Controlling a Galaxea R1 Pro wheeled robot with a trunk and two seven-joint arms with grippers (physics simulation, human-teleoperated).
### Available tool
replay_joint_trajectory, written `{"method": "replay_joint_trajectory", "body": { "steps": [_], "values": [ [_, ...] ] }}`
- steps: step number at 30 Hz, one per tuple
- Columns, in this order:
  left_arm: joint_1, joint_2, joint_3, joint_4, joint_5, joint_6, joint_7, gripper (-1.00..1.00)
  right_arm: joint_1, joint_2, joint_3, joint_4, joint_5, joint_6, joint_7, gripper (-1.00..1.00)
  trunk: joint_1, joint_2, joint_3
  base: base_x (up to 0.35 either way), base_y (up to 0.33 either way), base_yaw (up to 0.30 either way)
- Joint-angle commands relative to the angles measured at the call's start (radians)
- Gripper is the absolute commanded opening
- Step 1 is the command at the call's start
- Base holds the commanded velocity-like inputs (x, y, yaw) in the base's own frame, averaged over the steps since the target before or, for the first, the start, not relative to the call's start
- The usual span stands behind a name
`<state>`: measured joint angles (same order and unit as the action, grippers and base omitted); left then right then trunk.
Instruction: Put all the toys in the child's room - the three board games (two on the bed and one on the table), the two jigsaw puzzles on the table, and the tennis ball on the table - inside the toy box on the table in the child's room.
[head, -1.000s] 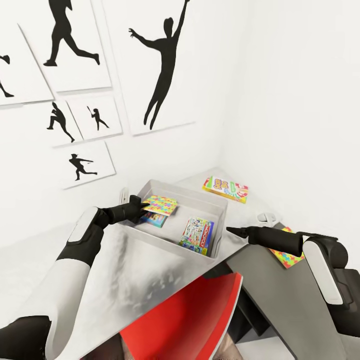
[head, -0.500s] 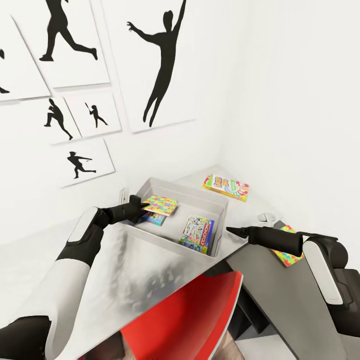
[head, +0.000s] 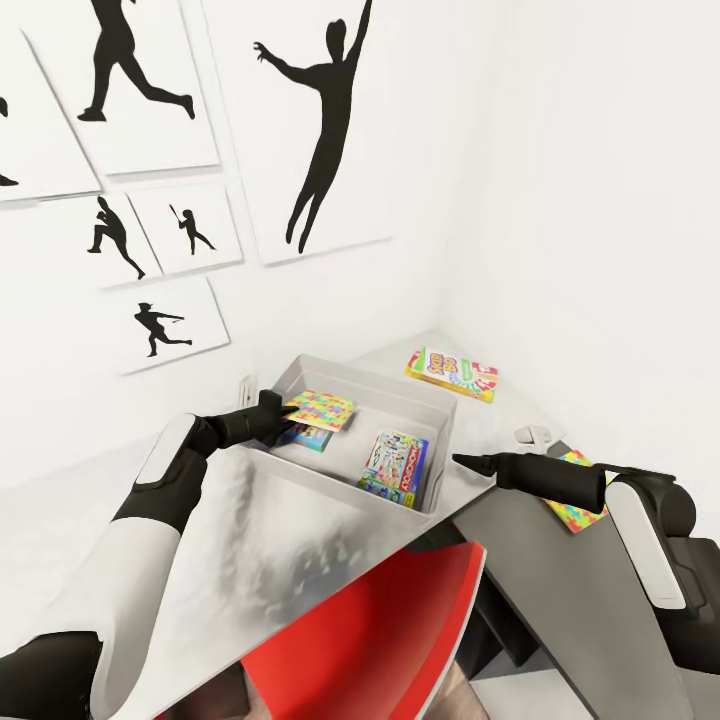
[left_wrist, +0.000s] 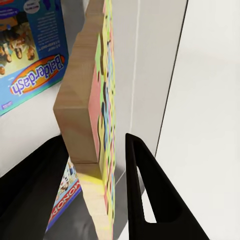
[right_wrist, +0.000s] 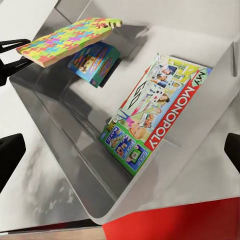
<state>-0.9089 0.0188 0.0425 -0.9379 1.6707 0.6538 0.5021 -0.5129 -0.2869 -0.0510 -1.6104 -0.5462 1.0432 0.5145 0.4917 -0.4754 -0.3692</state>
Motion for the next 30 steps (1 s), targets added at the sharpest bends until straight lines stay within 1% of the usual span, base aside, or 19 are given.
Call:
{"method": "replay_joint_trajectory", "body": {
  "steps": [1, 10, 11, 30],
  "values": [
    [-0.001, 0.000, 0.002, -0.001, 0.010, 0.002, 0.010, -1.00, -0.001, 0.000, -0.001, 0.000, 0.008, 0.004, 0.009, 1.00, 0.000, -0.002, -0.002, 0.000, 0.000, 0.000],
    [-0.001, 0.000, 0.002, -0.001, 0.009, 0.000, 0.011, -1.00, -0.001, 0.000, -0.001, 0.000, 0.008, 0.004, 0.009, 1.00, 0.000, -0.002, -0.002, 0.000, 0.000, 0.000],
    [-0.001, 0.000, 0.002, -0.001, 0.009, 0.000, 0.011, 1.00, -0.001, 0.000, -0.001, 0.000, 0.008, 0.004, 0.009, 1.00, 0.000, -0.002, -0.002, 0.000, 0.000, 0.000],
    [-0.002, 0.001, 0.003, -0.014, 0.012, 0.001, 0.008, 1.00, -0.001, 0.000, -0.001, 0.000, 0.008, 0.004, 0.009, 1.00, 0.000, -0.002, -0.002, 0.000, 0.000, 0.000]
  ]
}}
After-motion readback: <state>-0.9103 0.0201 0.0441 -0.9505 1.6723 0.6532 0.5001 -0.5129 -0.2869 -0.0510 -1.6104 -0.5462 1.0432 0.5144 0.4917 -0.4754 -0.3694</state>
